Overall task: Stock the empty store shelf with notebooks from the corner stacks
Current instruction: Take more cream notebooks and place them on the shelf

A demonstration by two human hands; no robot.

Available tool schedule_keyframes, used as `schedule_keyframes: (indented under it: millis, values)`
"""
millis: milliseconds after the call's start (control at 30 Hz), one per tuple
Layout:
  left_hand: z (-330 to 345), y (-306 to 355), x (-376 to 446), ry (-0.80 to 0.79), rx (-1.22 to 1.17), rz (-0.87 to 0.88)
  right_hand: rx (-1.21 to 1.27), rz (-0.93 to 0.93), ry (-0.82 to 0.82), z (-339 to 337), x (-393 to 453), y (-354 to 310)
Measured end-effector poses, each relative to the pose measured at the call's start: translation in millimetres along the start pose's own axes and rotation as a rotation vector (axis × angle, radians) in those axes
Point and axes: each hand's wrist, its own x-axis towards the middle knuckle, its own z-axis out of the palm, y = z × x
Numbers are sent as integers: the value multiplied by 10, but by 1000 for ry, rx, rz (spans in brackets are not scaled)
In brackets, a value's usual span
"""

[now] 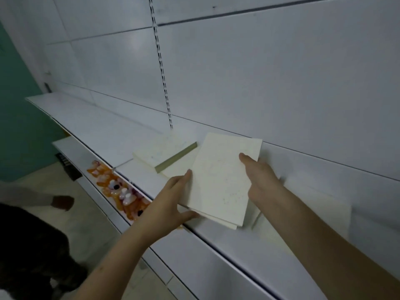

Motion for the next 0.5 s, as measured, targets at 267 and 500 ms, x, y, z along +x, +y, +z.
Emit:
schedule_keyframes:
  millis: [267, 500]
  values:
    - [-464, -837, 809, -164, 191, 94, -117, 83, 36, 636, 505, 41]
    - [-517, -1291, 1363, -236, 498, 289, -254, 198, 68, 888, 557, 76]
